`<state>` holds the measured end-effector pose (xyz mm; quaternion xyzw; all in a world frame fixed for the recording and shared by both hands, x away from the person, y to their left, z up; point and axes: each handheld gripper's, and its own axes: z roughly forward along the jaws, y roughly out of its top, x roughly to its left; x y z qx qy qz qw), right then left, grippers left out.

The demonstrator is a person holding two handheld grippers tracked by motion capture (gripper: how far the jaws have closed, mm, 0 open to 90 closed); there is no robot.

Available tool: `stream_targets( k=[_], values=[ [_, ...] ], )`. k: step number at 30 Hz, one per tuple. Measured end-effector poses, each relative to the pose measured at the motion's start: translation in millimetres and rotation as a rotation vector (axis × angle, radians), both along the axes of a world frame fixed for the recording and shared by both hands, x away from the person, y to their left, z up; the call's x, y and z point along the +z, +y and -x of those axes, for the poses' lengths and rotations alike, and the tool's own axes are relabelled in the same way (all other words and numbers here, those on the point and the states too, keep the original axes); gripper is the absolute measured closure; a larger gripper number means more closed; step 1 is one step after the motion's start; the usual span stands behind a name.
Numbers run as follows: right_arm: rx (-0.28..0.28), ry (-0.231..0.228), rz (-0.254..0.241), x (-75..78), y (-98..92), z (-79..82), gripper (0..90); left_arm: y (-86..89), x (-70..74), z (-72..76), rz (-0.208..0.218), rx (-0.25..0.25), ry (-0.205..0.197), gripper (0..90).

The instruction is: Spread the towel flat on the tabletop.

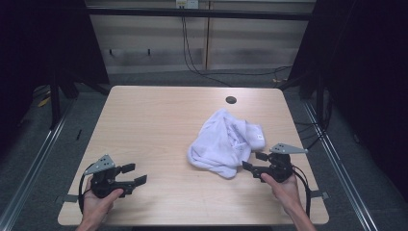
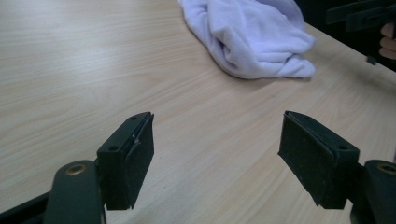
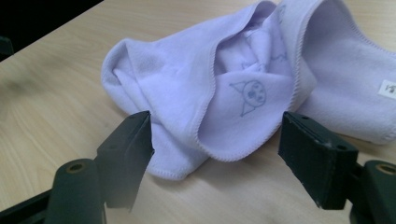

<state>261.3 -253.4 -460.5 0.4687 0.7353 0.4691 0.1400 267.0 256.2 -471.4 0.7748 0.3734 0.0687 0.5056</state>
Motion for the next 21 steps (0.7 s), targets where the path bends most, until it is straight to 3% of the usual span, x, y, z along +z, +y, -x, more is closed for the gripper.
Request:
stream_targets(
  k=[7,10,11,13,18,20,21],
  values=[
    [0.012,-0.011,0.030,10.4,-3.9,-17.2,30.1,-3.4,-3.6,-6.2,-0.016,0.019,0.019,28.2],
    [0.044,-0.011,0.082,12.2,-1.9,-39.1,28.1,-5.6,3.0,-2.6,0.028,0.043,0.019,26.0],
    [0.044,-0.011,0.082,12.2,-1.9,-39.1,28.1,-5.6,3.0,-2.6,0.028,0.043,0.019,25.9],
    [0.086,0.021,0.085,7.3,2.8,-62.3,26.3,-11.8,8.7,-2.8,0.027,0.047,-0.013,25.3],
    [0.078,0.024,0.077,-0.8,7.5,-86.1,26.7,-16.4,13.3,-13.6,-0.005,0.015,-0.043,23.3],
    [0.065,0.045,0.122,-9.4,9.4,-101.3,24.5,-18.4,12.6,-18.2,-0.005,-0.005,-0.044,23.2],
    [0.071,0.068,0.150,-15.7,11.0,-109.4,25.7,-21.0,11.3,-19.7,-0.030,-0.001,-0.050,23.3]
  ],
)
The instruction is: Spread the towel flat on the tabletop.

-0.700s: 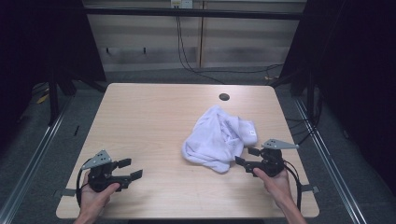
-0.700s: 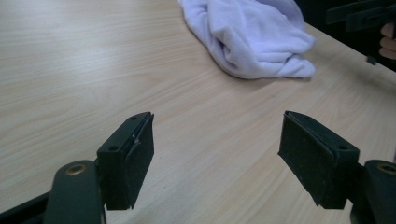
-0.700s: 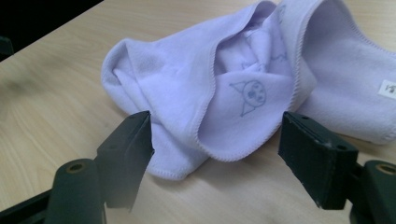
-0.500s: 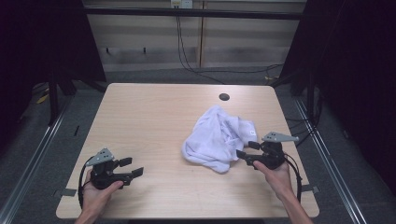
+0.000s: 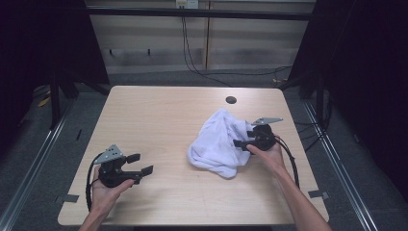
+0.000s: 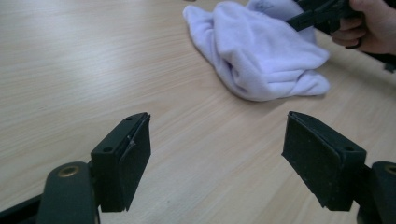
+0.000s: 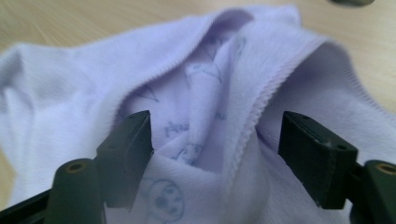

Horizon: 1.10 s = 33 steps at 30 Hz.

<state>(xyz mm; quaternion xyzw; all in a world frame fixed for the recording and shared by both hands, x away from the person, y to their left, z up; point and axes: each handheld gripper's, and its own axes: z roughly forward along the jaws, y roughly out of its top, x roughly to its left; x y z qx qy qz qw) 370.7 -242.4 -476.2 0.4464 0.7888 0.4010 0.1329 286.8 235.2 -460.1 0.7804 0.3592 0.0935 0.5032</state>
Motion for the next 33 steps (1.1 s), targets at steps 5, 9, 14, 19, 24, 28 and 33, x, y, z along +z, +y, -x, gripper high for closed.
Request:
stream_targets(
  k=[5,9,14,19,24,28,33],
  values=[
    [0.016,0.089,0.016,-21.5,8.8,-11.9,27.1,-5.7,-2.8,-3.9,-0.004,-0.058,0.007,27.1],
    [0.047,0.094,0.032,-21.0,14.9,-5.9,56.1,-8.9,-9.3,-14.9,0.011,-0.081,0.059,29.5],
    [0.042,0.091,0.046,-18.9,20.1,-0.1,67.6,-6.2,-7.3,-14.7,0.072,-0.080,0.109,35.8],
    [0.071,0.068,0.038,-21.4,23.9,11.1,68.3,-7.4,-7.7,-8.0,0.055,-0.082,0.104,38.8],
    [0.132,0.085,0.043,-19.5,33.5,22.5,68.3,-13.9,-6.5,-5.2,0.046,-0.068,0.104,42.7],
    [0.232,0.092,0.016,-20.2,48.7,44.2,68.1,-16.9,-1.7,0.0,0.041,-0.060,0.069,43.1],
    [0.302,0.102,0.012,-18.8,65.3,61.4,67.9,-21.9,-0.5,-1.8,0.054,-0.105,0.071,55.0]
  ],
)
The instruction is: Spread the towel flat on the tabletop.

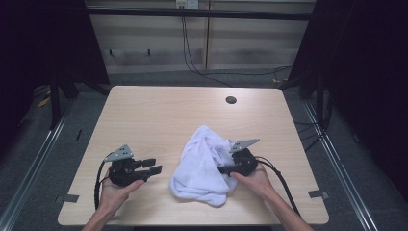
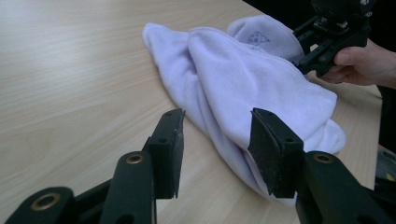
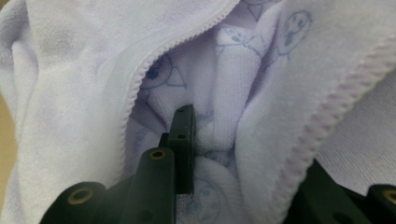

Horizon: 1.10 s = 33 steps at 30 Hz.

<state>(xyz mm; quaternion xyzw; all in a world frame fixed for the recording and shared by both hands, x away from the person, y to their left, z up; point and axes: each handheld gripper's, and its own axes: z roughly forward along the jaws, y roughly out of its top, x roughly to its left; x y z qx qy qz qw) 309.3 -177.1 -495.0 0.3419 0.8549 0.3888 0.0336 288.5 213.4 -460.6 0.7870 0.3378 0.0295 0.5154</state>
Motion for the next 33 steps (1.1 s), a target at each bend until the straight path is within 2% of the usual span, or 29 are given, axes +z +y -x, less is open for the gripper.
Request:
stream_targets(
  k=[2,3,4,6,8,10,12,13,14,15,17,19,20,21,22,24,25,26,27,29,30,31,32,33],
  values=[
    [0.055,-0.007,0.005,0.7,6.9,6.6,67.8,-7.4,-0.8,-2.9,-0.010,-0.034,0.004,56.6],
    [0.077,-0.003,0.007,1.4,9.6,8.8,67.7,-7.4,-0.8,-2.9,-0.010,-0.034,0.004,58.1],
    [0.111,-0.001,0.013,2.3,14.0,13.0,67.4,-14.8,-1.8,-4.6,-0.006,-0.049,0.005,59.1],
    [0.141,0.011,-0.002,1.9,20.7,21.5,66.0,-21.5,-2.5,-6.3,-0.013,-0.075,0.013,59.1],
    [0.165,0.014,0.003,4.7,25.3,27.9,60.2,-28.2,-2.1,-7.1,-0.021,-0.098,0.015,58.4],
    [0.132,0.016,0.007,11.2,22.1,30.5,50.5,-35.1,-1.1,-8.4,-0.023,-0.113,0.016,55.1],
    [0.081,-0.005,-0.008,19.4,10.6,31.2,45.8,-40.5,-0.3,-12.2,-0.029,-0.121,0.016,52.1],
    [0.081,-0.005,-0.008,19.4,10.6,31.2,45.8,-40.5,-0.3,-12.2,-0.029,-0.121,0.016,51.4],
    [0.017,-0.034,-0.033,27.4,-4.9,29.8,43.0,-45.3,-2.0,-18.2,-0.028,-0.120,0.030,51.1],
    [-0.021,-0.058,-0.035,31.3,-11.3,27.9,41.9,-45.3,-2.0,-18.2,-0.028,-0.120,0.030,50.0],
    [-0.070,-0.096,-0.048,39.4,-18.0,23.1,41.6,-51.8,-7.9,-26.6,-0.049,-0.111,0.041,48.5],
    [-0.069,-0.131,-0.066,45.3,-15.1,18.5,45.0,-54.4,-11.4,-28.4,-0.048,-0.122,0.051,48.5],
    [-0.065,-0.146,-0.074,47.4,-10.4,16.9,47.0,-59.8,-19.6,-29.0,-0.055,-0.126,0.073,48.2],
    [-0.065,-0.146,-0.074,47.4,-10.4,16.9,47.0,-59.8,-19.6,-29.0,-0.055,-0.126,0.073,48.2],
    [-0.065,-0.179,-0.103,52.3,-0.5,14.7,49.1,-66.9,-24.7,-26.4,-0.096,-0.154,0.076,48.0],
    [-0.063,-0.183,-0.122,53.2,2.2,13.9,49.0,-68.7,-26.4,-26.0,-0.099,-0.162,0.076,47.9],
    [-0.041,-0.184,-0.112,51.6,11.2,11.4,46.6,-70.4,-28.9,-26.7,-0.101,-0.170,0.086,46.4],
    [-0.034,-0.171,-0.115,48.5,13.6,10.0,44.6,-70.4,-28.9,-26.7,-0.101,-0.170,0.086,45.2],
    [-0.025,-0.140,-0.108,43.0,17.3,8.0,42.4,-71.3,-29.9,-26.7,-0.106,-0.182,0.090,44.4],
    [-0.010,-0.108,-0.042,29.8,24.5,5.8,39.4,-75.5,-33.3,-25.4,-0.121,-0.183,0.092,42.5],
    [-0.008,-0.098,-0.018,23.8,26.1,5.3,39.2,-77.0,-35.0,-24.8,-0.132,-0.182,0.080,42.5],
    [-0.008,-0.098,-0.018,23.8,26.1,5.3,39.2,-77.0,-35.0,-24.8,-0.132,-0.182,0.080,42.4],
    [-0.012,-0.074,-0.013,14.1,26.3,3.6,40.4,-81.4,-38.3,-23.2,-0.158,-0.198,0.075,43.3],
    [-0.012,-0.074,-0.013,14.1,26.3,3.6,40.4,-81.4,-38.3,-23.2,-0.158,-0.198,0.075,46.0]
  ],
)
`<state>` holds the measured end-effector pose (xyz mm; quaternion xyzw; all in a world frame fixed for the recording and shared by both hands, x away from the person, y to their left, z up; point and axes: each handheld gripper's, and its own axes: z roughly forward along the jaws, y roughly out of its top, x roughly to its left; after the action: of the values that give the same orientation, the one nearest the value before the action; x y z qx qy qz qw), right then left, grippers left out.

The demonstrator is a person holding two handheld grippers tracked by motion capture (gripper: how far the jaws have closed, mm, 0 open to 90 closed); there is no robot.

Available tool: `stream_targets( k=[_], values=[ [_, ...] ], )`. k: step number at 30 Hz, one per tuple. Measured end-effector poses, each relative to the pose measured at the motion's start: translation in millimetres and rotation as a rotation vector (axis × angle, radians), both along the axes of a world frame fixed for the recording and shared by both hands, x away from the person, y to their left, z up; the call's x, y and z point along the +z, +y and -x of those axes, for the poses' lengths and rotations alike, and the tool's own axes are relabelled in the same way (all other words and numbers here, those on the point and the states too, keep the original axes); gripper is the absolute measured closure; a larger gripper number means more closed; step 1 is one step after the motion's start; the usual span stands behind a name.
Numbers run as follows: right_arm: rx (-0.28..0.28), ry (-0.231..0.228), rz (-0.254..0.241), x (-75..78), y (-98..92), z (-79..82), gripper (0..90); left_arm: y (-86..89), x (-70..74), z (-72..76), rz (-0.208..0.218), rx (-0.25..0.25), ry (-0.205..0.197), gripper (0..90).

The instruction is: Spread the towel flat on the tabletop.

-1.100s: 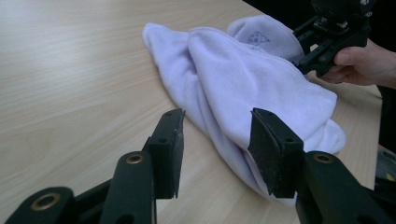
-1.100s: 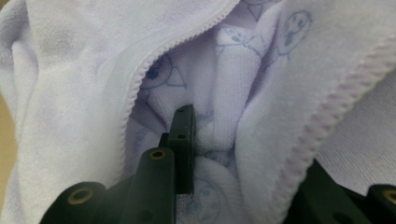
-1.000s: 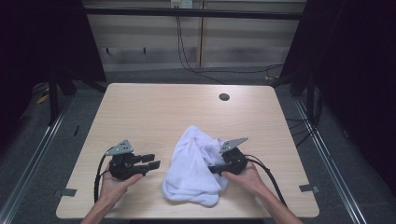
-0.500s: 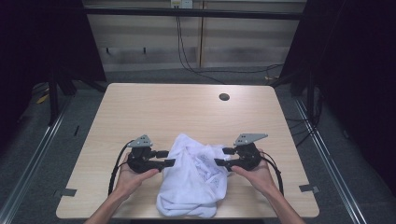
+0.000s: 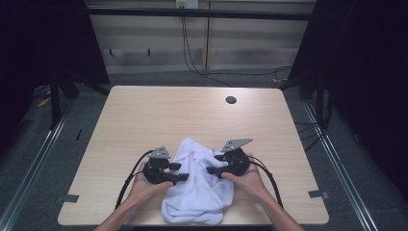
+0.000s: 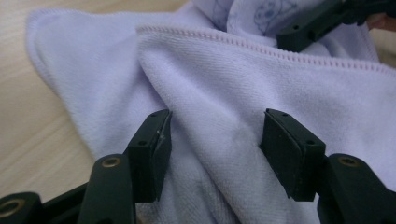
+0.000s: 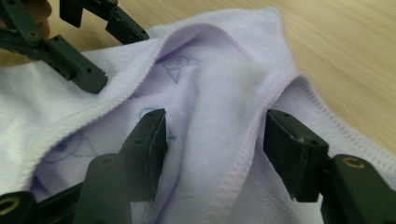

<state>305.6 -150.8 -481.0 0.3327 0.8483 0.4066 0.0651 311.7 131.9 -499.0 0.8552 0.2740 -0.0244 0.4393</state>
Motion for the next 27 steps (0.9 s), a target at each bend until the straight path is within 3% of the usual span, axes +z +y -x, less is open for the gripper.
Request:
stream_targets(
  k=[2,4,5,6,7,8,9,12,14,16,19,22,24,26,27],
  values=[
    [0.009,0.030,0.001,-9.8,2.8,-0.4,52.3,-0.8,0.8,1.9,0.021,-0.031,0.023,60.6],
    [0.017,0.048,0.007,-14.4,6.9,1.5,68.7,-1.0,1.8,3.3,0.016,-0.029,0.008,74.3],
    [0.012,0.042,0.004,-13.5,8.0,1.3,79.3,0.7,3.7,3.5,0.029,-0.028,0.011,77.4],
    [0.012,0.042,0.004,-13.5,8.0,1.3,79.3,0.7,3.7,3.5,0.029,-0.028,0.011,78.7],
    [-0.023,0.044,0.004,-7.3,6.8,1.1,83.0,3.4,5.7,2.8,0.032,-0.026,0.003,79.8],
    [-0.023,0.044,0.004,-7.3,6.8,1.1,83.0,6.9,8.8,2.4,0.052,-0.019,0.000,79.8],
    [-0.078,0.032,-0.009,-0.8,-1.2,-0.1,83.3,15.3,15.5,0.3,0.102,0.016,-0.007,81.0],
    [-0.114,0.024,-0.026,4.8,-12.3,-2.5,83.4,23.7,22.6,-1.3,0.136,0.055,-0.034,81.4],
    [-0.160,0.010,-0.067,13.0,-29.2,-5.0,83.4,31.3,27.7,-3.6,0.162,0.081,-0.045,81.5],
    [-0.215,-0.011,-0.095,22.9,-49.8,-6.1,83.2,45.1,34.2,-6.3,0.217,0.136,-0.054,81.5],
    [-0.260,-0.024,-0.137,31.1,-70.2,-6.3,82.5,60.2,41.5,-7.1,0.257,0.196,-0.075,81.5],
    [-0.297,-0.037,-0.161,37.2,-84.9,-5.2,81.6,69.6,49.0,-7.7,0.268,0.224,-0.103,81.6],
    [-0.309,-0.044,-0.171,42.1,-90.5,-5.0,80.9,82.9,62.7,-9.7,0.316,0.269,-0.130,81.7],
    [-0.326,-0.063,-0.186,51.5,-96.3,-5.5,80.6,85.6,67.8,-10.9,0.317,0.276,-0.148,81.8],
    [-0.332,-0.071,-0.194,56.6,-99.0,-6.4,80.6,89.0,77.8,-13.8,0.319,0.295,-0.178,81.8]
  ],
)
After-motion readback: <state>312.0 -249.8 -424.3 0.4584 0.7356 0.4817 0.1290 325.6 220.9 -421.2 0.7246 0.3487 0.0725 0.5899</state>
